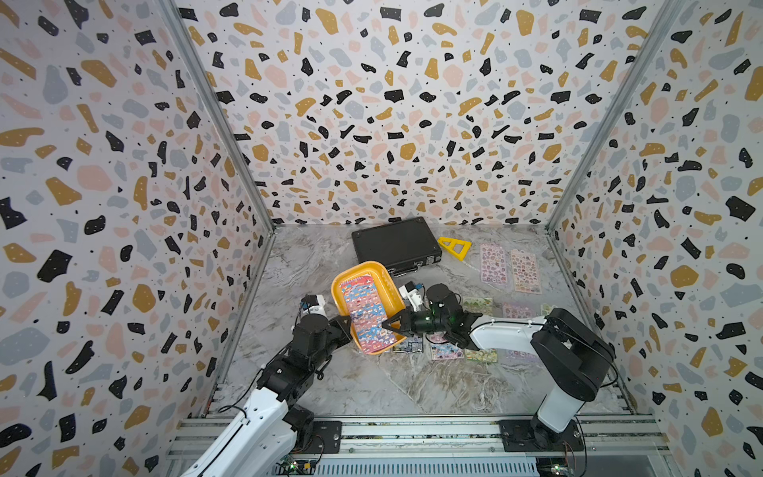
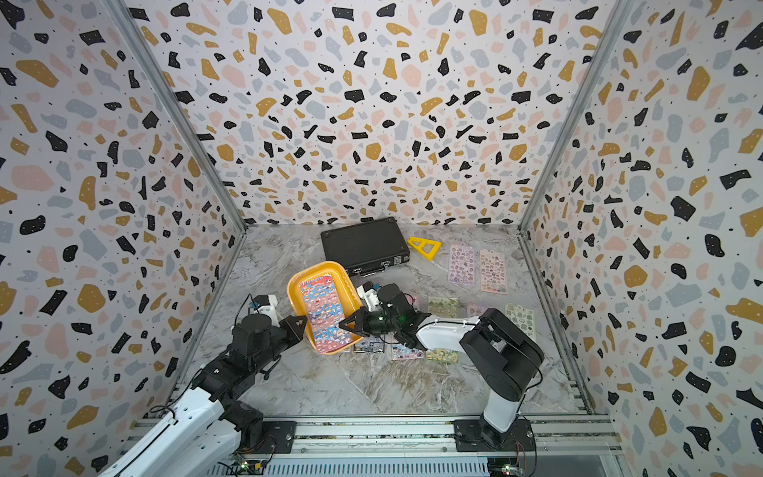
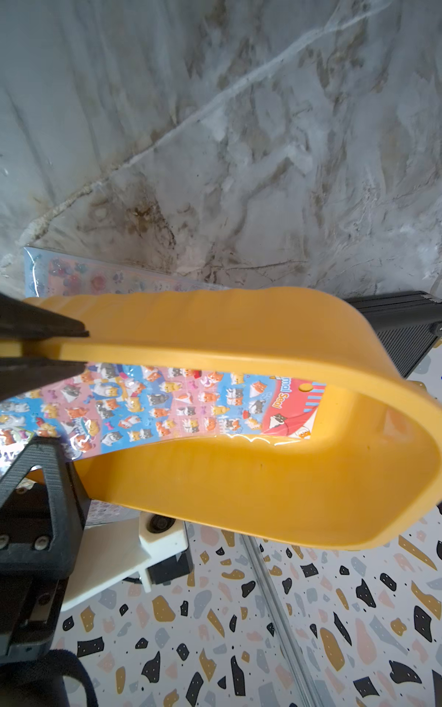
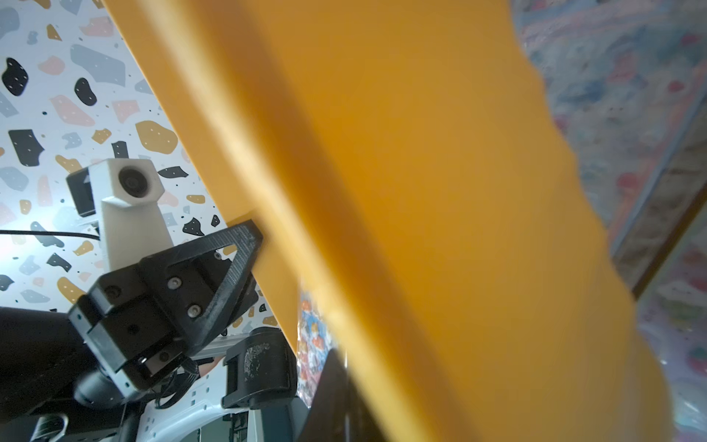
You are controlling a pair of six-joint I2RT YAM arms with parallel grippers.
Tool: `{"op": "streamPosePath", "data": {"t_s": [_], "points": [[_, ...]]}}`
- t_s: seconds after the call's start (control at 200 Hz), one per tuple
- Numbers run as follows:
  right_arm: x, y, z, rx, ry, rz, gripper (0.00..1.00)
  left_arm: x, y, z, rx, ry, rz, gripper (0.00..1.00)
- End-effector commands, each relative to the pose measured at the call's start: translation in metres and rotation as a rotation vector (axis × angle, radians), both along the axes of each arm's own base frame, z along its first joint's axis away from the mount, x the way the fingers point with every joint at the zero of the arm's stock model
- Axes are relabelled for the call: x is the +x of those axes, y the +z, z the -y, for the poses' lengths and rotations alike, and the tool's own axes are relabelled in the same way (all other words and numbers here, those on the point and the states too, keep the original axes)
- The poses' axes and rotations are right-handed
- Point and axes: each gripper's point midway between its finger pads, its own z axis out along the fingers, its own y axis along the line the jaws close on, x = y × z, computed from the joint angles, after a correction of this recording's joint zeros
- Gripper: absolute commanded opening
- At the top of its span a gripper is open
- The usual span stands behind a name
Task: Take the stickers out of the storage box
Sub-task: Pick up the sticker from the storage box, then place the storage box at the corner of the board.
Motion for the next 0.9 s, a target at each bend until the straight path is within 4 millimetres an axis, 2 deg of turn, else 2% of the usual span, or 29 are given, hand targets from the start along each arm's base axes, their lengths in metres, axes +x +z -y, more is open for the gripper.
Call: {"op": "streamPosePath", "data": {"t_s": [0.0, 0.09, 0.105, 0.255, 0.466, 0.641, 0.721, 0.786, 0.896], "points": [[-0.008, 0.022, 0.004, 0.036, 0.018, 0.017, 0.0, 0.01, 0.065, 0.013, -0.104, -0.035, 0.152, 0.0], [-0.012, 0.029, 0.011, 0.02, 0.021, 0.042, 0.0, 0.012, 0.065, 0.009, -0.08, -0.01, 0.129, 0.0], [-0.014, 0.031, 0.012, 0.018, 0.022, 0.047, 0.0, 0.01, 0.06, 0.007, -0.065, -0.004, 0.101, 0.0], [-0.019, 0.055, 0.027, 0.036, -0.008, 0.135, 0.0, 0.012, 0.054, -0.005, -0.011, 0.048, 0.027, 0.0], [-0.03, 0.106, 0.039, 0.119, -0.009, 0.284, 0.0, 0.025, 0.058, -0.017, 0.003, 0.106, -0.059, 0.0], [-0.034, 0.141, 0.056, 0.135, -0.044, 0.428, 0.0, 0.041, 0.062, -0.039, 0.003, 0.199, -0.127, 0.0], [-0.028, 0.144, 0.073, 0.089, -0.122, 0.502, 0.0, 0.053, 0.064, -0.059, 0.001, 0.265, -0.177, 0.0], [-0.019, 0.137, 0.088, 0.033, -0.2, 0.547, 0.0, 0.064, 0.066, -0.079, -0.001, 0.337, -0.214, 0.0], [-0.009, 0.123, 0.101, -0.043, -0.256, 0.587, 0.0, 0.089, 0.051, -0.112, -0.033, 0.459, -0.309, 0.0]]}}
